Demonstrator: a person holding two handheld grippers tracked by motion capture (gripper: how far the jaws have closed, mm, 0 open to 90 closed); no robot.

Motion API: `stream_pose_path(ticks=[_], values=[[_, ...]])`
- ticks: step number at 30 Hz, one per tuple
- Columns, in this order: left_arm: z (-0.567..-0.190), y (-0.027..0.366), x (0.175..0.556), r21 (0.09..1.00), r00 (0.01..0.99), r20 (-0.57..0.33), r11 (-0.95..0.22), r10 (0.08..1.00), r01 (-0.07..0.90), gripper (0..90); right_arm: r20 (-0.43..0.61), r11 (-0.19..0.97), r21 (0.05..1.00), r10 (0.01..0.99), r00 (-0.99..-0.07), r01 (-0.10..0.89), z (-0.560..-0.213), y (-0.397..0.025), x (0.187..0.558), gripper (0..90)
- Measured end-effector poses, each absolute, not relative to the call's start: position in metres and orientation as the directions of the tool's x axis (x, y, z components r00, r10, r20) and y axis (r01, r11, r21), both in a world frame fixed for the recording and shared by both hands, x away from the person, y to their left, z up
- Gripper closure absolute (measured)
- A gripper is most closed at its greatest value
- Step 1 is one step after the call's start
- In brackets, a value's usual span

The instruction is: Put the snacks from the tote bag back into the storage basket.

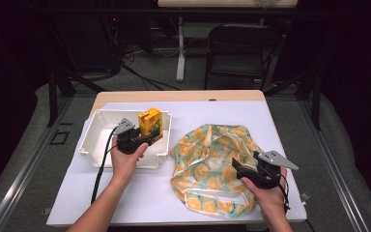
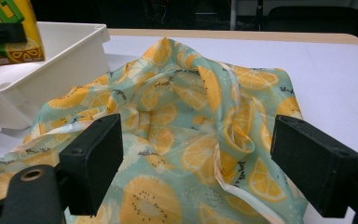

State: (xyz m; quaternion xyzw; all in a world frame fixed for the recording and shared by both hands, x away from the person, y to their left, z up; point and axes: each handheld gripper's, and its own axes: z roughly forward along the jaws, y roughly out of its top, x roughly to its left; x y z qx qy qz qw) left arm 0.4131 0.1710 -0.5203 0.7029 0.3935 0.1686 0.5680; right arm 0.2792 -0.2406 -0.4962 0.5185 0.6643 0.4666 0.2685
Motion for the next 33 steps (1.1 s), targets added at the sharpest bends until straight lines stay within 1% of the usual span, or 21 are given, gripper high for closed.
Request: stream_pose_path(ticks=[6,7,8,11,15,22,24,26,33], values=[[-0.527,0.168,0.431,0.919,0.602,-0.229,-0.033,0.765,0.392,51.6,0.134,0.021,0.896,0.94,-0.315,0.443,-0.497,-0.242,0.279,16.8],[-0.529,0.166,0.434,0.921,0.583,-0.223,-0.027,0.781,0.389,51.6,0.135,0.019,0.896,0.94,-0.314,0.443,-0.497,-0.242,0.279,16.8],[-0.53,0.167,0.437,0.916,0.594,-0.228,-0.037,0.771,0.399,51.5,0.135,0.019,0.896,0.94,-0.315,0.443,-0.497,-0.242,0.28,16.8],[-0.533,0.163,0.444,0.912,0.584,-0.217,-0.051,0.782,0.407,51.4,0.136,0.015,0.897,0.942,-0.307,0.442,-0.498,-0.243,0.28,16.9],[-0.538,0.16,0.453,0.902,0.571,-0.225,-0.053,0.789,0.428,51.4,0.139,0.011,0.896,0.942,-0.305,0.443,-0.498,-0.244,0.28,17.0],[-0.542,0.153,0.461,0.883,0.532,-0.217,-0.068,0.819,0.465,51.2,0.136,0.016,0.895,0.942,-0.308,0.446,-0.5,-0.245,0.28,17.1],[-0.543,0.152,0.462,0.884,0.519,-0.215,-0.061,0.828,0.463,51.2,0.137,0.014,0.895,0.943,-0.304,0.446,-0.5,-0.244,0.28,17.2],[-0.543,0.152,0.465,0.874,0.5,-0.223,-0.056,0.837,0.483,51.2,0.136,0.016,0.894,0.943,-0.305,0.447,-0.5,-0.244,0.28,17.2],[-0.547,0.148,0.469,0.86,0.484,-0.207,-0.078,0.85,0.505,50.9,0.134,0.016,0.893,0.944,-0.301,0.45,-0.501,-0.244,0.28,17.3]])
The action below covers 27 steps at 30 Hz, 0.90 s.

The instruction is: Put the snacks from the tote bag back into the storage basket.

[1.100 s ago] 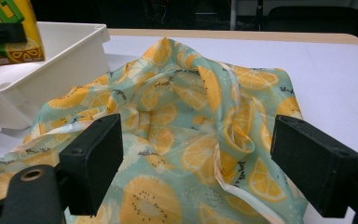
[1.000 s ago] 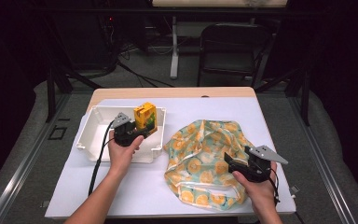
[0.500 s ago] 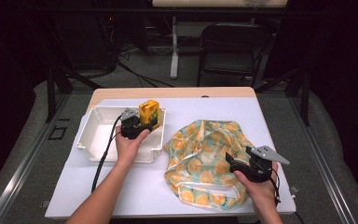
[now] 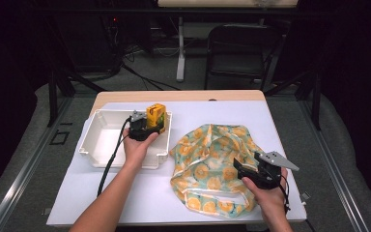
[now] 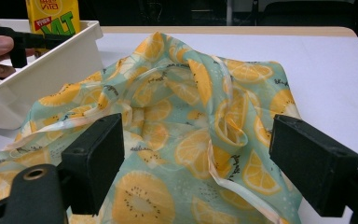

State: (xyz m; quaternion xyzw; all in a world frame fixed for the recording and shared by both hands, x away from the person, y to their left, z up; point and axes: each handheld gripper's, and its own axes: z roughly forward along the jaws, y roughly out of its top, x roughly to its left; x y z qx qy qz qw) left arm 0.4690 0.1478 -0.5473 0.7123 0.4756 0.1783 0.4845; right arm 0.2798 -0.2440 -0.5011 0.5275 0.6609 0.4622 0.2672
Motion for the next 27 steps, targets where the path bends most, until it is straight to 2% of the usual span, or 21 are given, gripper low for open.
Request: stream_pose_path(ticks=[11,27], values=[[-0.553,0.142,0.469,0.853,0.514,-0.145,-0.156,0.846,0.498,50.5,0.132,0.022,0.89,0.944,-0.303,0.455,-0.502,-0.241,0.28,17.5],[-0.559,0.141,0.472,0.827,0.515,-0.16,-0.171,0.842,0.535,50.2,0.13,0.025,0.887,0.945,-0.301,0.461,-0.504,-0.242,0.28,17.7]])
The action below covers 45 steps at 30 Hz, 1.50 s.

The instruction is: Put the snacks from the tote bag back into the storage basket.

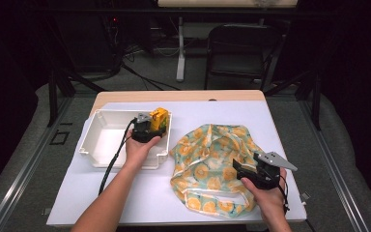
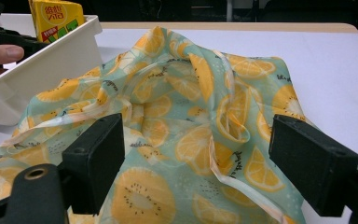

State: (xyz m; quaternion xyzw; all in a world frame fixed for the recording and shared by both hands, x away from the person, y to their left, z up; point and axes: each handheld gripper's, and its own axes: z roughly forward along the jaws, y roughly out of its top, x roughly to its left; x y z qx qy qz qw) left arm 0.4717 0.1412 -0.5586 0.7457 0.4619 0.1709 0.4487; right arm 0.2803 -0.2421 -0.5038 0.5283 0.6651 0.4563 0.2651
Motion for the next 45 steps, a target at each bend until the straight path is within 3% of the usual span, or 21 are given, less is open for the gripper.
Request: stream_pose_path(ticks=[24,25,27,28,32,38,45], values=[[-0.558,0.141,0.469,0.813,0.516,-0.163,-0.182,0.841,0.554,47.8,0.128,0.029,0.885,0.945,-0.301,0.465,-0.506,-0.241,0.281,17.7],[-0.557,0.141,0.469,0.813,0.519,-0.165,-0.182,0.839,0.554,44.3,0.13,0.025,0.886,0.945,-0.299,0.463,-0.506,-0.241,0.281,17.7],[-0.551,0.14,0.465,0.819,0.515,-0.134,-0.198,0.847,0.539,24.3,0.13,0.025,0.884,0.946,-0.298,0.466,-0.506,-0.241,0.281,17.7],[-0.549,0.14,0.462,0.825,0.506,-0.116,-0.2,0.855,0.528,19.2,0.13,0.026,0.885,0.946,-0.298,0.466,-0.506,-0.242,0.281,17.7],[-0.54,0.143,0.446,0.858,0.511,-0.072,-0.208,0.856,0.469,13.5,0.131,0.023,0.886,0.946,-0.298,0.463,-0.506,-0.242,0.281,17.7],[-0.534,0.152,0.424,0.866,0.508,-0.091,-0.184,0.857,0.464,16.5,0.122,0.036,0.885,0.944,-0.305,0.465,-0.507,-0.241,0.282,17.6],[-0.533,0.161,0.404,0.877,0.503,-0.092,-0.17,0.859,0.45,29.7,0.12,0.04,0.882,0.944,-0.306,0.47,-0.508,-0.239,0.283,17.6]])
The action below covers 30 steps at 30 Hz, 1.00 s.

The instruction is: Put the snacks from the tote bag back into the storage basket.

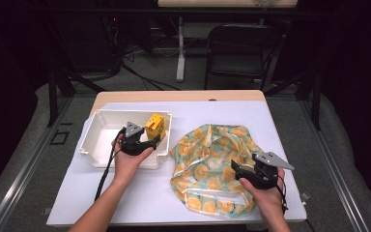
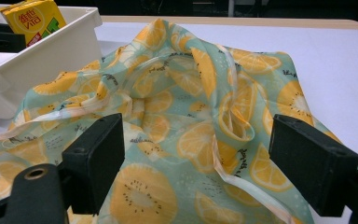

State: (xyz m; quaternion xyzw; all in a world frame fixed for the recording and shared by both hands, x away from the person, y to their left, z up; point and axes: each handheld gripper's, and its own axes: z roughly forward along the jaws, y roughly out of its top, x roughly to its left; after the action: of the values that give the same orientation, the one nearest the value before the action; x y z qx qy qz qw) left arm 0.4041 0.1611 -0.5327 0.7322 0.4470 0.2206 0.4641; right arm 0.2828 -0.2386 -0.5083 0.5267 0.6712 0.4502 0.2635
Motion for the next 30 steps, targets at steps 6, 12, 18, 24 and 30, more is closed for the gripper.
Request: stream_pose_path(ticks=[6,12,18,24,30], values=[[-0.532,0.167,0.391,0.879,0.477,-0.105,-0.143,0.872,0.455,56.5,0.118,0.044,0.883,0.943,-0.312,0.467,-0.509,-0.237,0.283,17.6],[-0.535,0.167,0.384,0.858,0.47,-0.163,-0.111,0.867,0.502,78.9,0.114,0.048,0.882,0.944,-0.31,0.469,-0.509,-0.237,0.283,17.6],[-0.536,0.156,0.382,0.855,0.534,-0.168,-0.148,0.828,0.497,90.0,0.111,0.051,0.881,0.944,-0.311,0.47,-0.509,-0.236,0.283,17.6],[-0.538,0.145,0.387,0.85,0.55,-0.15,-0.177,0.822,0.497,90.0,0.109,0.055,0.88,0.944,-0.312,0.472,-0.51,-0.236,0.283,17.6],[-0.537,0.138,0.398,0.84,0.553,-0.108,-0.222,0.826,0.495,90.0,0.108,0.056,0.88,0.944,-0.312,0.473,-0.51,-0.236,0.283,17.7]])
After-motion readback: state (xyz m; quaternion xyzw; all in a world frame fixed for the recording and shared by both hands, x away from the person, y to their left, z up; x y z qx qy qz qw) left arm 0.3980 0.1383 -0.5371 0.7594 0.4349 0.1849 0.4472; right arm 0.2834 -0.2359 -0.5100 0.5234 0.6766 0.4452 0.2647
